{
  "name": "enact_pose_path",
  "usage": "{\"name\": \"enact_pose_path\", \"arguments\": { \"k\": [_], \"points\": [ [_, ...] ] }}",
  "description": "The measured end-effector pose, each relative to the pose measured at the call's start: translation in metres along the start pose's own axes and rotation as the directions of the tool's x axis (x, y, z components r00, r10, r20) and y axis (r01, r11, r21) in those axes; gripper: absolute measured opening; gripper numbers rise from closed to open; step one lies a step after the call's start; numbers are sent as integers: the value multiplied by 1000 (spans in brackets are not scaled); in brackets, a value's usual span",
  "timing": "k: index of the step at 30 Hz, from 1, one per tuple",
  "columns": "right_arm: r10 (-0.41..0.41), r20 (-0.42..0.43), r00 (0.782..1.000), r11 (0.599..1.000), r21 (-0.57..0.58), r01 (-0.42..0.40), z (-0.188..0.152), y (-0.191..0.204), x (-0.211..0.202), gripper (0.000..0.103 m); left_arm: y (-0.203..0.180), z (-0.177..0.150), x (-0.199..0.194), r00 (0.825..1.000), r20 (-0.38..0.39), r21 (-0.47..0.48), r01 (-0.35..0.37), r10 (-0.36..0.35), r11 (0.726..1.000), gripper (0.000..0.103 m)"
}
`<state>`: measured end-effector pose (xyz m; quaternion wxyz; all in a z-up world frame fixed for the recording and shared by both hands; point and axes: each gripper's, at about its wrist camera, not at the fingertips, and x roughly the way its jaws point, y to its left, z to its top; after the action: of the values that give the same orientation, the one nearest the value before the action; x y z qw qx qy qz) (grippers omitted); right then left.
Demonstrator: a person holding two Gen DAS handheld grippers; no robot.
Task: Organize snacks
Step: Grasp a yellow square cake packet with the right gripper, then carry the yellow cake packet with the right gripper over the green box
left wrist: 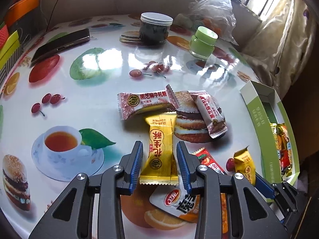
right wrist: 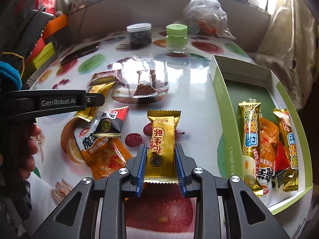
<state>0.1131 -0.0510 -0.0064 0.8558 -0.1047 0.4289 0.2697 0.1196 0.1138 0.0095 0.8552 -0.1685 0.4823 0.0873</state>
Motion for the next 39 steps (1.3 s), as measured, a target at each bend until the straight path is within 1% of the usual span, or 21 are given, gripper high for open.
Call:
{"name": "enact_pose_path", "arguments": {
  "k": [2, 6, 8, 12, 13, 14, 19, 21, 39],
  "points": [
    [4, 3, 1000, 1000, 7, -4, 0, -1, 0, 26, -2, 0, 1, 1000, 2, 7, -11, 11, 1000, 36],
    [7, 7, 1000, 1000, 15, -7, -1, -2, -1, 26, -2, -1, 1, 1000, 9, 3, 0, 0, 1000, 36],
    [10, 8, 1000, 1000, 20, -10, -1, -3, -1, 26, -5, -1, 1, 1000, 12, 25, -16, 15, 1000, 36],
    [12, 9, 1000, 999, 29, -12, -2, -5, -2, 26, -5, -1, 1, 1000, 17, 28, -23, 22, 999, 36],
    [12, 10, 1000, 999, 31, -12, -2, -5, -2, 26, -5, -1, 1, 1000, 17, 27, -24, 24, 999, 34],
    [13, 10, 1000, 999, 32, -13, -2, -5, -2, 26, -5, -1, 1, 999, 18, 28, -27, 27, 999, 30],
    [14, 12, 1000, 999, 34, -14, -3, -6, -2, 26, -4, -2, 0, 1000, 20, 27, -23, 23, 999, 29],
    [15, 16, 1000, 999, 36, -15, -3, -6, -4, 26, -3, -3, 0, 999, 23, 32, -28, 28, 999, 26],
    [5, 55, 998, 999, 46, -8, -7, -6, -23, 26, -5, -12, -27, 997, 74, 41, -24, 21, 999, 25]
  ]
}}
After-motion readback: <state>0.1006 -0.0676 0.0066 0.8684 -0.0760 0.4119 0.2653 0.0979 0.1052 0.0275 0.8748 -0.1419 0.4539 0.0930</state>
